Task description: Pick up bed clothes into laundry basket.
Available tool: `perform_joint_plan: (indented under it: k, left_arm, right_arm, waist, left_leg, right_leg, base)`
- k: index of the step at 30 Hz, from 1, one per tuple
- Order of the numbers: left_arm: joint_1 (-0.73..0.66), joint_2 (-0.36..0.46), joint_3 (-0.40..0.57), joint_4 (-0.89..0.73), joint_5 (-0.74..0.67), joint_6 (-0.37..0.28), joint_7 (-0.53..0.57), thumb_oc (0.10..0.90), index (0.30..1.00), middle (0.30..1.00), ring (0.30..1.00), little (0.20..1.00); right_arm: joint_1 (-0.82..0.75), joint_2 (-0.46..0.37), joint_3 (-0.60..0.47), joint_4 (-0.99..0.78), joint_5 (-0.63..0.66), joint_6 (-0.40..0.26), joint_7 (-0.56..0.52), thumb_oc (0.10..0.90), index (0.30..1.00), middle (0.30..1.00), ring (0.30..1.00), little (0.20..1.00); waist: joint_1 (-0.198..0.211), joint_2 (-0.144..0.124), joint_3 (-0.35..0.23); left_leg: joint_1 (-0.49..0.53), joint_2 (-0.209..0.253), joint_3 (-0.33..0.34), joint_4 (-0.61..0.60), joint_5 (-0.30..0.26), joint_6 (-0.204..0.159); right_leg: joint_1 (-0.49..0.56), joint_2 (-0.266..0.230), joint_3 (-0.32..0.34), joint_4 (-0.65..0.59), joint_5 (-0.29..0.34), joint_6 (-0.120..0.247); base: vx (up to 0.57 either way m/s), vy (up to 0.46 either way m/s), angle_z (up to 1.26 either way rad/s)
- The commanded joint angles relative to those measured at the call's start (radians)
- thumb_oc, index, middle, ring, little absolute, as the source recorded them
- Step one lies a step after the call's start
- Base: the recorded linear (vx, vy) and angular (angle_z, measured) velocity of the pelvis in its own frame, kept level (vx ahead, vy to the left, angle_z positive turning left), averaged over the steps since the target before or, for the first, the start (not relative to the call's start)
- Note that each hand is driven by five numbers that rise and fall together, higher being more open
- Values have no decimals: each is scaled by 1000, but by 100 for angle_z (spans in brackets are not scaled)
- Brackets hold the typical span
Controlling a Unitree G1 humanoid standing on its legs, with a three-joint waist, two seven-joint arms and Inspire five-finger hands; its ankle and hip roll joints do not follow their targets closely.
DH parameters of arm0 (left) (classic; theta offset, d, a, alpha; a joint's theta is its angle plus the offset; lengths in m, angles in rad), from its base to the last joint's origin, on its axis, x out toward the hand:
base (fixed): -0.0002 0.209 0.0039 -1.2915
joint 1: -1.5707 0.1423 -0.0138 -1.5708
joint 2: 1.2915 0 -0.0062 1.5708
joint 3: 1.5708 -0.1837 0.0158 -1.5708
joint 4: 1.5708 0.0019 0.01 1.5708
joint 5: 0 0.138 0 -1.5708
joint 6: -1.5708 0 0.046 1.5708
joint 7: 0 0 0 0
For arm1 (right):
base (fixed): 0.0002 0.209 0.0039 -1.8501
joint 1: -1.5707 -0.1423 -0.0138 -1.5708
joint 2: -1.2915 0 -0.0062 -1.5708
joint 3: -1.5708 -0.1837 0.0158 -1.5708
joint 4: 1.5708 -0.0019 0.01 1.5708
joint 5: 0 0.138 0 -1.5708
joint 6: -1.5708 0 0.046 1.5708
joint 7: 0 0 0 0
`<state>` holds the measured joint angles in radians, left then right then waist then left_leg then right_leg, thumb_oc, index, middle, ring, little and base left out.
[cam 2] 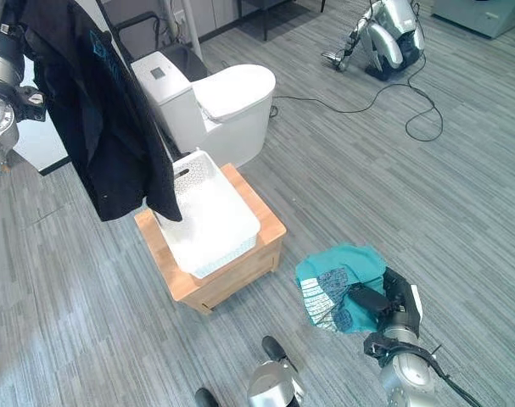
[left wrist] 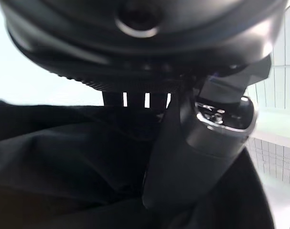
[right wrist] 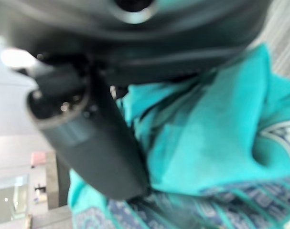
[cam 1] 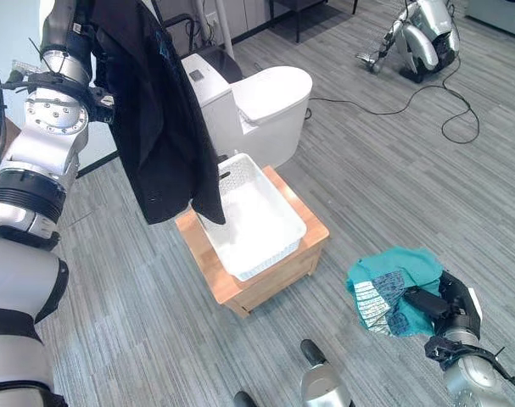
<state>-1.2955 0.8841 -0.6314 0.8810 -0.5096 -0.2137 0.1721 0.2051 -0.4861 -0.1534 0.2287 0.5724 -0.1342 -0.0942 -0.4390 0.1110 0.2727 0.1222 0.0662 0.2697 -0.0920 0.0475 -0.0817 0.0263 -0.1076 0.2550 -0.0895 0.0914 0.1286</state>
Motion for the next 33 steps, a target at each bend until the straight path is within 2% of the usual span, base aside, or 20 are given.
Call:
perform_joint_plan:
  k: [1,8,23,33]
  left_arm:
    - [-190,51,52,25,-2,-80,52,400,300,300,300,300]
    - [-200,49,35,1,25,-91,58,400,300,300,300,300]
    - [-101,27,92,67,65,-74,49,400,300,300,300,300]
    - [-28,3,129,87,88,-60,35,400,300,300,300,300]
  right_arm:
    - [-55,-79,-69,-64,0,-93,-1,400,300,300,300,300]
    - [-45,-67,-67,-68,-3,-97,0,400,300,300,300,300]
    - [-27,-69,-52,-78,-7,-101,4,400,300,300,300,300]
    - [-23,-76,-44,-94,-12,-96,5,400,300,300,300,300]
  waist:
    - [6,26,-76]
    - [-6,32,-71]
    - [-31,29,-40]
    - [-51,43,-14]
  left_leg:
    - [13,-17,11,5,-4,-16]
    - [13,-17,13,5,-1,-18]
    - [7,-9,27,5,5,-26]
    - [-23,-4,36,5,14,-34]
  right_leg:
    - [18,48,-29,57,-110,10]
    - [16,48,-29,61,-113,8]
    - [2,57,-29,66,-115,1]
    - [-32,64,-20,65,-108,-3]
  base:
    - [0,0,0]
    - [1,-1,0]
    - [-1,-4,-2]
    - [-2,-4,-3]
